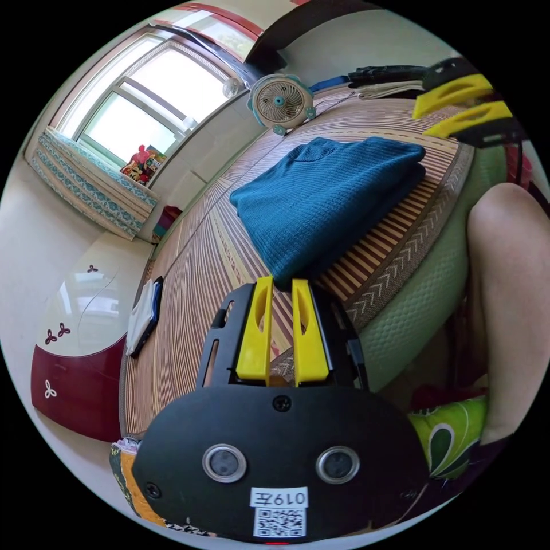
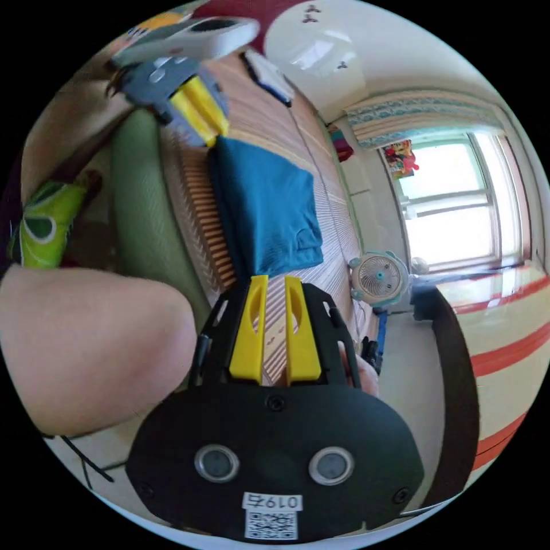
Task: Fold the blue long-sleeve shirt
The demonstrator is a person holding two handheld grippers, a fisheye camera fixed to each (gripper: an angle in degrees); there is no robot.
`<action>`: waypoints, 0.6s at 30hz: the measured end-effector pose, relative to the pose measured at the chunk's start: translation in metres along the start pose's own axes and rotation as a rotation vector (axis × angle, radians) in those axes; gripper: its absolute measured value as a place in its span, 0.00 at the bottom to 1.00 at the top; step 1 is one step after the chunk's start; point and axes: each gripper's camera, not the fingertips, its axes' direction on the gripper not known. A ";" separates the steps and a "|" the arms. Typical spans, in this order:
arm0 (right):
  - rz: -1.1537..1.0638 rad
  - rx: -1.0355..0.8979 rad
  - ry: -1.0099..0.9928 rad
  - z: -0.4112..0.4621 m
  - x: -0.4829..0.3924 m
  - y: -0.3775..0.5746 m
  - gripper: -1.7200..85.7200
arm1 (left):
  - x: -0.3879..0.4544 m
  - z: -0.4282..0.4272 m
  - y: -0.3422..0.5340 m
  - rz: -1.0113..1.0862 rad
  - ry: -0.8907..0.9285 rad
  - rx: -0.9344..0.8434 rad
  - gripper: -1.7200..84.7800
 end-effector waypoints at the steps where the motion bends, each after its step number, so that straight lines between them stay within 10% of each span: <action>1: 0.033 0.010 -0.003 0.000 0.007 -0.003 0.08 | -0.002 -0.002 0.000 0.004 0.000 -0.001 0.03; 18: 0.631 -0.100 -0.267 0.124 0.149 -0.024 0.07 | -0.143 -0.003 -0.087 -0.244 0.302 0.029 0.03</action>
